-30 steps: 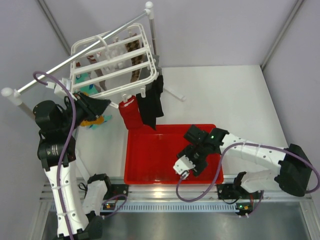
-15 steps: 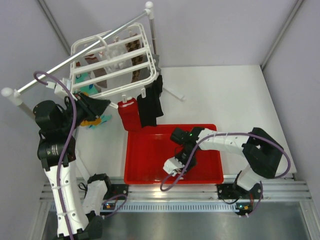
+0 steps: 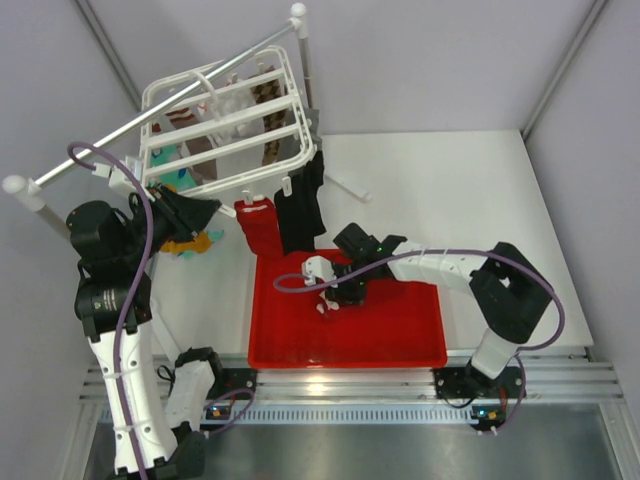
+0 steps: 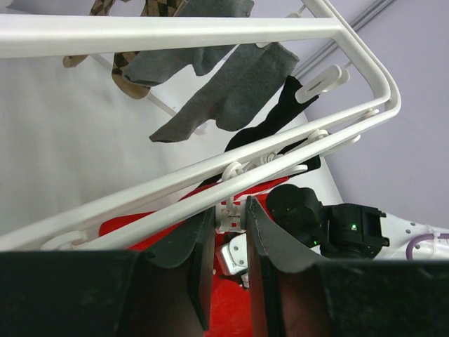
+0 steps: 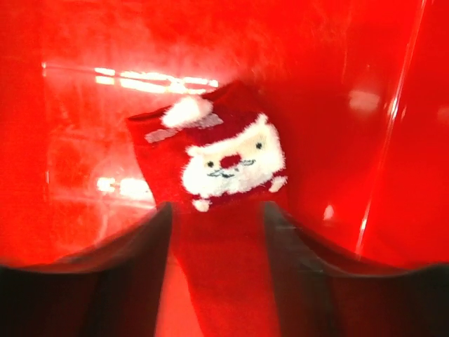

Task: Clip the socks to the hanger
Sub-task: Pick up the sock from the bin.

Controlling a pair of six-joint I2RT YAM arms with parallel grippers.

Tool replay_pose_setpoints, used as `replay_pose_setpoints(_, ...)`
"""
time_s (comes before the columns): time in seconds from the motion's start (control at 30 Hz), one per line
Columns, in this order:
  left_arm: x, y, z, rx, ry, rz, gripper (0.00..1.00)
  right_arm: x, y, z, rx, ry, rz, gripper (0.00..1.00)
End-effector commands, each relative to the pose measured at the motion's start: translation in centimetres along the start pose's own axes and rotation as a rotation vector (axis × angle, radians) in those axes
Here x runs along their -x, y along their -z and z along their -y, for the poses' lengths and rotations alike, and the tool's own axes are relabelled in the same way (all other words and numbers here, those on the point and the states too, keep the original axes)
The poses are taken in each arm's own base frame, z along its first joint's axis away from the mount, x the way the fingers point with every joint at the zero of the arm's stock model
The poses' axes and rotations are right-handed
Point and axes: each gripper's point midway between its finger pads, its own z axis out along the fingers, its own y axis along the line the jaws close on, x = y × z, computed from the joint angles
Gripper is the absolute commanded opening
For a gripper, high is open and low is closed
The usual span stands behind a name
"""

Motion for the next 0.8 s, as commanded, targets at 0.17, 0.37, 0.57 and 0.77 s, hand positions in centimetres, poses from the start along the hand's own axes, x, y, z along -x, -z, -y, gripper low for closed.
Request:
replay_pose_setpoints(0.17,0.3,0.0,0.2,-0.005,-0.02,0.007,0.0,6.3,3.0,-2.1,0.004,0.223,0.192,0.65)
replay_pose_setpoints(0.37,0.3,0.1,0.2,-0.003,-0.022,0.008,0.0,6.5,1.1,-2.6,0.047,0.299,0.177,0.64)
replay_pose_setpoints(0.57,0.3,0.2,0.3,0.001,-0.022,0.007,0.0,3.4,-1.9,-0.9,0.015,0.354,0.077,0.64)
replay_pose_setpoints(0.77,0.0,0.4,0.1,0.01,-0.028,-0.001,0.0,2.3,-2.6,-0.9,0.013,0.342,0.046,0.42)
